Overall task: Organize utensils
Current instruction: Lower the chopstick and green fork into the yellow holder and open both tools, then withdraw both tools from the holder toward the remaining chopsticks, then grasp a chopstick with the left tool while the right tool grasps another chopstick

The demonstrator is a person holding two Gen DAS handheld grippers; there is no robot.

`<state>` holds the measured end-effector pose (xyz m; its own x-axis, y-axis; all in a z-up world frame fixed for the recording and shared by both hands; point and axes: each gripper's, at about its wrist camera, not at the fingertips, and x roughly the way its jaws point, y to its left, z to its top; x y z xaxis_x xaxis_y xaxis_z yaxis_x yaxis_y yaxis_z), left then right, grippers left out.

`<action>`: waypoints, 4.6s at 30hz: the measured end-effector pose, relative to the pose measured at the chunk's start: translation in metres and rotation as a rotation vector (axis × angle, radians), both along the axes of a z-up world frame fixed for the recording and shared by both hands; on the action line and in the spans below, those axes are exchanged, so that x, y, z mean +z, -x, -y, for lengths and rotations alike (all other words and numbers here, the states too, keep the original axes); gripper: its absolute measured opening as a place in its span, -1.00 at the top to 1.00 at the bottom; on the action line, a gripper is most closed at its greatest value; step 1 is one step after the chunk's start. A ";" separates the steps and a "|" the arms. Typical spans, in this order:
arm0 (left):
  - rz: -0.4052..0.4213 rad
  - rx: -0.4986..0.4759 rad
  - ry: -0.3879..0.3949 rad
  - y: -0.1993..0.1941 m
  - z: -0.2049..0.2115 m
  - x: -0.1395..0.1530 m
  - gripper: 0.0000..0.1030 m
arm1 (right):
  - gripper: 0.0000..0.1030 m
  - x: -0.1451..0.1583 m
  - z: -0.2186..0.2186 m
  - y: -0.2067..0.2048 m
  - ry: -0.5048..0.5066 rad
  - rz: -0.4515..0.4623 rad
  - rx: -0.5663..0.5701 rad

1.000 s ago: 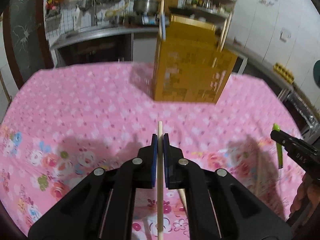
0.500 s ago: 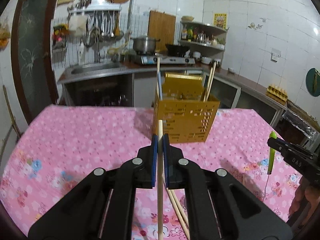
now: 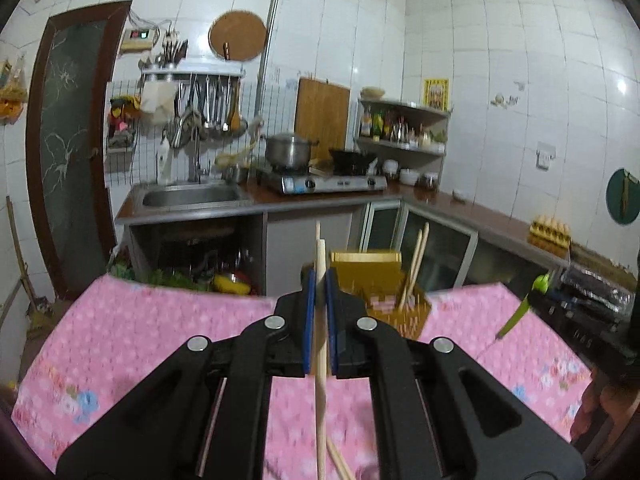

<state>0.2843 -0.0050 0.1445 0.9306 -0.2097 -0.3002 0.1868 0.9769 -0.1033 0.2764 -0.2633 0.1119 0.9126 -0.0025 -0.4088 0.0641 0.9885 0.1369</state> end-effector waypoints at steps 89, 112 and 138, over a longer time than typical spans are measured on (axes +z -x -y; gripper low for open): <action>-0.594 0.073 -0.099 -0.028 0.014 -0.191 -0.81 | -0.08 -0.167 -0.021 0.003 0.058 -0.460 -0.060; -0.578 -0.090 -0.171 -0.027 0.037 -0.198 0.67 | 0.66 -0.166 -0.028 -0.003 0.070 -0.478 0.064; -0.590 -0.120 -0.128 -0.035 0.028 -0.194 0.80 | 0.75 -0.165 -0.012 -0.028 0.049 -0.477 0.115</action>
<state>0.3194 -0.0328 -0.0491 0.5720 -0.2311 -0.7870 0.2434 0.9641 -0.1062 0.3045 -0.2512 -0.0533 0.6195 0.0579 -0.7829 -0.0019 0.9974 0.0722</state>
